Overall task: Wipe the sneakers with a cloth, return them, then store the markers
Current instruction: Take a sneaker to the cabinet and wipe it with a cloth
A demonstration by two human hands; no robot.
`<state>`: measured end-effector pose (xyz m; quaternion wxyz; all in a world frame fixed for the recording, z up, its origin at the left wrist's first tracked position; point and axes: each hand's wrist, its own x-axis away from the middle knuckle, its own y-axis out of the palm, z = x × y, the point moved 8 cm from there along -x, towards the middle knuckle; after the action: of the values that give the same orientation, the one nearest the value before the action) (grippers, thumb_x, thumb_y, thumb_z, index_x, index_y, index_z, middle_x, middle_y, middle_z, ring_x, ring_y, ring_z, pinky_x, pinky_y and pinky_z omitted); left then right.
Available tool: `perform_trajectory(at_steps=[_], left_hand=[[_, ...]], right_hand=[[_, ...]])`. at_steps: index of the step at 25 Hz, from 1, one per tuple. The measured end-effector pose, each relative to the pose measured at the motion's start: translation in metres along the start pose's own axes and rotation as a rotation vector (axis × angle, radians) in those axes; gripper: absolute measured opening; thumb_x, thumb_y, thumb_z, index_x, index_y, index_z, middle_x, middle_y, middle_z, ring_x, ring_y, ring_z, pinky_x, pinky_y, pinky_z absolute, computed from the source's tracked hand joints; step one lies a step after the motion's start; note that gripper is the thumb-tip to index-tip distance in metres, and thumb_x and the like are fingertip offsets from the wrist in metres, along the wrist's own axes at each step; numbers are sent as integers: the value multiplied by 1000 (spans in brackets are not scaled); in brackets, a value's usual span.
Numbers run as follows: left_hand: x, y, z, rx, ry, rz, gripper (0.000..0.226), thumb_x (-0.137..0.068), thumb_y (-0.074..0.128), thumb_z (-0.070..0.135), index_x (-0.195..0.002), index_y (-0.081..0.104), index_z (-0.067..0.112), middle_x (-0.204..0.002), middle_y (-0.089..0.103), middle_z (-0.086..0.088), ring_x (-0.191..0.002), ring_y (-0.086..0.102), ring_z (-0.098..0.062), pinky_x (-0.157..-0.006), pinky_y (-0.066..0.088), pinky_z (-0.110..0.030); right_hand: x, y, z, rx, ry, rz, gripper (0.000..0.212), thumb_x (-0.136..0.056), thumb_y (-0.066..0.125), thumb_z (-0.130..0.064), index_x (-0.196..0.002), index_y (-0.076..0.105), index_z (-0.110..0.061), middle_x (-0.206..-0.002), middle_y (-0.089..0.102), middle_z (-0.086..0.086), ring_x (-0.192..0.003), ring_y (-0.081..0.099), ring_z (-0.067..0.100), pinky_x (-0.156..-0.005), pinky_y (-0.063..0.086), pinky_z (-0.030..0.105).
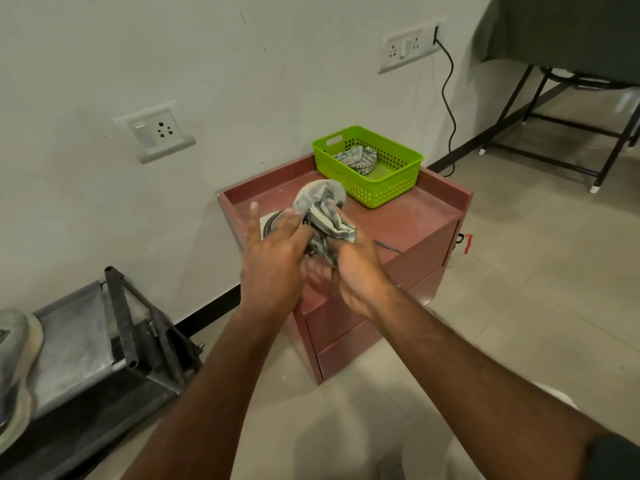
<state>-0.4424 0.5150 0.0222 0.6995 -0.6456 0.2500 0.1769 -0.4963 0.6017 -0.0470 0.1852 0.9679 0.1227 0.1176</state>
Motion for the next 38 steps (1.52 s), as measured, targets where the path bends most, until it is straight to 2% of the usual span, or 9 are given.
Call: perform_trajectory(at_steps=[4, 10, 15, 22, 25, 29, 33, 35, 38], left_hand=[[16, 26, 18, 88, 132, -218, 42, -81, 46, 25, -116, 70, 18, -129, 67, -9, -129, 57, -22, -121, 14, -57], [22, 34, -6, 280, -5, -278, 89, -69, 87, 37, -146, 46, 22, -164, 24, -1, -153, 11, -11, -123, 2, -53], [16, 21, -32, 542, -173, -196, 66, -71, 88, 10, -132, 63, 14, -154, 43, 1, -139, 40, -8, -114, 40, -42], [20, 48, -32, 490, -196, -336, 76, -72, 88, 17, -141, 56, 23, -151, 47, 1, -138, 43, -9, -115, 40, -41], [17, 49, -31, 467, -183, -308, 72, -72, 88, 19, -138, 59, 20, -146, 52, 0, -134, 49, -12, -114, 39, -35], [17, 50, -35, 506, -217, -276, 69, -74, 87, 16, -137, 60, 20, -147, 49, 4, -128, 45, -1, -111, 35, -23], [22, 52, -33, 524, -239, -262, 67, -76, 85, 16, -138, 59, 23, -146, 51, -1, -131, 48, -5, -111, 36, -23], [21, 50, -35, 523, -242, -237, 66, -77, 85, 16, -138, 59, 22, -144, 53, 0, -129, 51, -6, -110, 40, -24], [20, 44, -37, 559, -278, -189, 63, -78, 83, 14, -137, 60, 18, -142, 55, 1, -124, 53, -6, -108, 45, -30]], right_hand=[[-8, -34, 2, 270, 170, 52, 41, -99, 43, -7, -120, 69, -30, -98, 78, 1, -82, 71, 18, -72, 57, 37], [-8, -64, -4, 458, 241, -21, 35, -101, 42, -10, -114, 70, -26, -101, 79, 3, -92, 76, 22, -85, 61, 45], [-11, -67, -1, 515, 278, -23, 30, -99, 43, -7, -107, 70, -16, -102, 78, 8, -82, 76, 20, -83, 62, 44], [-6, -72, -4, 627, 293, 10, 23, -92, 47, -2, -100, 69, -6, -96, 76, 17, -84, 76, 33, -76, 63, 49], [-13, -97, -23, 676, 171, 236, 20, -88, 48, -8, -93, 68, -8, -88, 73, 13, -74, 72, 30, -67, 63, 44], [-32, -93, -47, 783, -223, 309, 41, -88, 49, -3, -121, 69, -19, -107, 73, -1, -101, 67, 22, -79, 56, 33], [-46, -40, -9, 971, -282, -35, 72, -91, 44, 10, -156, 34, -21, -165, 24, -1, -153, 21, 17, -121, 19, 27], [-40, -24, -1, 1108, -277, -121, 69, -93, 45, 3, -156, 35, -24, -163, 31, 1, -149, 31, 21, -112, 29, 20], [-22, -33, -3, 1119, -218, -104, 56, -94, 51, -5, -144, 53, -31, -134, 64, 8, -108, 65, 24, -64, 45, 14]])
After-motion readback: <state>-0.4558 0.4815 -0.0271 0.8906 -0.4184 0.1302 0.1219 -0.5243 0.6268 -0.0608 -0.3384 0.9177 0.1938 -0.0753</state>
